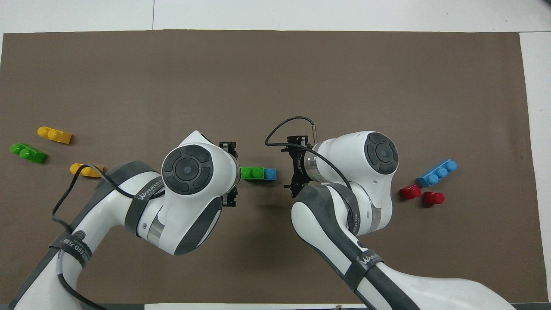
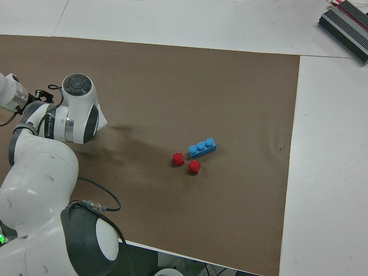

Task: Remove green block with left arm and hold with right
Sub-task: 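Lower the left gripper onto green brick while the right gripper reaches blue, then close the left gripper on green brick while the right gripper grips blue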

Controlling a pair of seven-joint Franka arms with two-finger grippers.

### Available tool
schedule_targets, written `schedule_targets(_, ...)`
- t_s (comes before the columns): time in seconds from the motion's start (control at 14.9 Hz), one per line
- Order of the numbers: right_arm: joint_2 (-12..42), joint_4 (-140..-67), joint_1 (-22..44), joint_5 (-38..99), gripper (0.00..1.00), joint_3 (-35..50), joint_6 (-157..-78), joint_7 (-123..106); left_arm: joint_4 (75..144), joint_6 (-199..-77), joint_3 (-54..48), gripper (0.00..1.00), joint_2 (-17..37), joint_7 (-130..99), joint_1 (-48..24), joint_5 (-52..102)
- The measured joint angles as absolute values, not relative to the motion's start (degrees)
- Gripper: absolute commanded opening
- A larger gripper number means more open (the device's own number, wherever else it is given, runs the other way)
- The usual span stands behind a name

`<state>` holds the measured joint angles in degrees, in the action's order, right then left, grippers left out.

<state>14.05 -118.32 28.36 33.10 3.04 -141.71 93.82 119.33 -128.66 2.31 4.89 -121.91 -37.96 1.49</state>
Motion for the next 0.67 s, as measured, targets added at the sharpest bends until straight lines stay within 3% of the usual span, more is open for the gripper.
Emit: schedule_targets(0.67,17.79,-118.36,32.33,35.45,0.98,3.08,-147.51,93.82,119.34,-133.39,2.32,1.0,8.87,-126.47,-39.01,0.98)
